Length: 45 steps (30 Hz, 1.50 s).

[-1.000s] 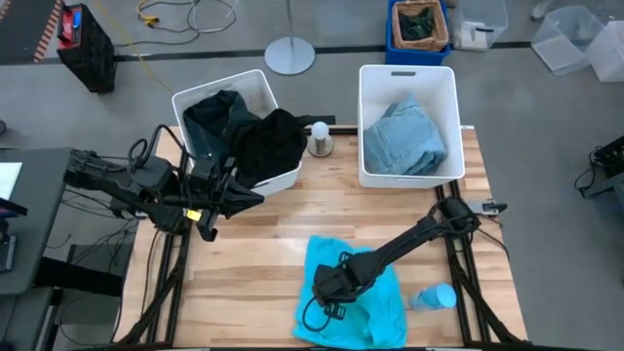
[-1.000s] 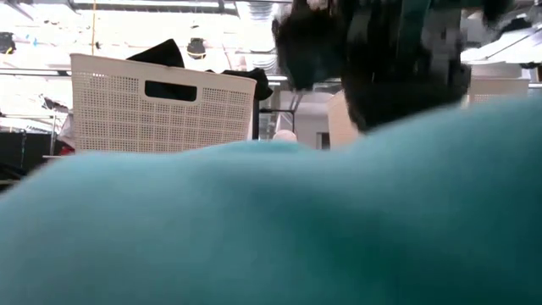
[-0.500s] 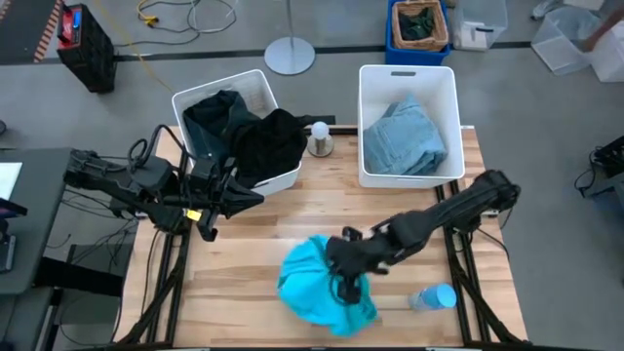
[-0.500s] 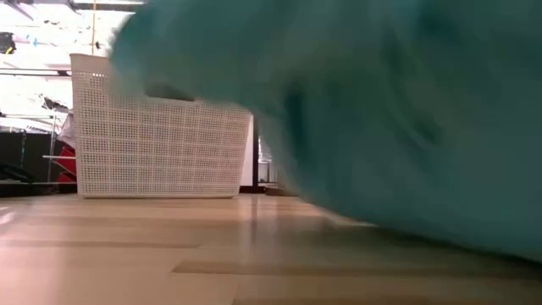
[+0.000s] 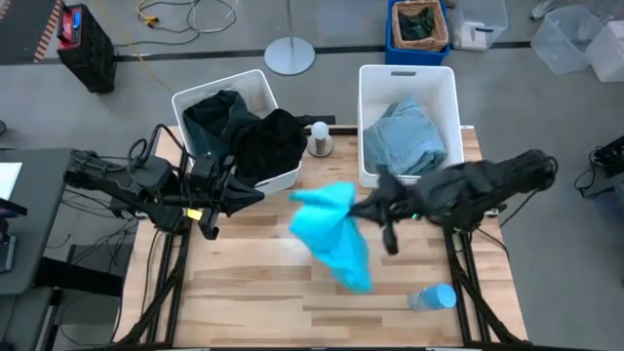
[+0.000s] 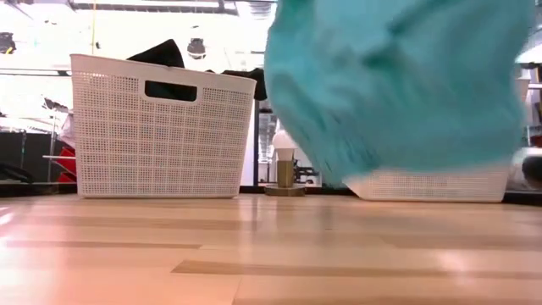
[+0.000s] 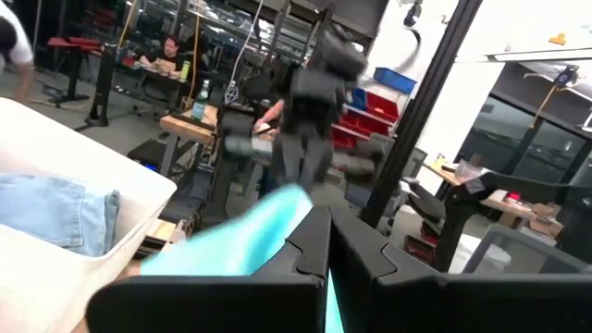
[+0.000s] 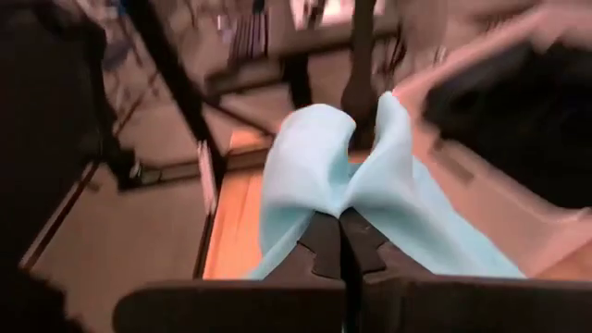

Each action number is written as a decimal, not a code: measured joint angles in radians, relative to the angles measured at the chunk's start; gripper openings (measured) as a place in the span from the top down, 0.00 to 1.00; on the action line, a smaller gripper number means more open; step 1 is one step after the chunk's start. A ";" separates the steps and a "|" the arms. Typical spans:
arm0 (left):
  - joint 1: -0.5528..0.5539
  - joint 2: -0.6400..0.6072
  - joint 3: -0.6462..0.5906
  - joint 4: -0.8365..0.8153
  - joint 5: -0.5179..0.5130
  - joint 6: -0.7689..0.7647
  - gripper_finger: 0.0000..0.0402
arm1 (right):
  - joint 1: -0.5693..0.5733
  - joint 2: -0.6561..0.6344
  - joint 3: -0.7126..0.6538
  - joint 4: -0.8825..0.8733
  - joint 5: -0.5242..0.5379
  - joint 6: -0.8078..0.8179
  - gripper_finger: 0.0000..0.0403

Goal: Sort clothes
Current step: Put the light blue shorts into the right white laundry bin

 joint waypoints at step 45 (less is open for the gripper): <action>0.100 0.066 0.000 -0.016 -0.150 -0.030 1.00 | -0.649 -0.370 0.001 0.348 0.518 -0.665 1.00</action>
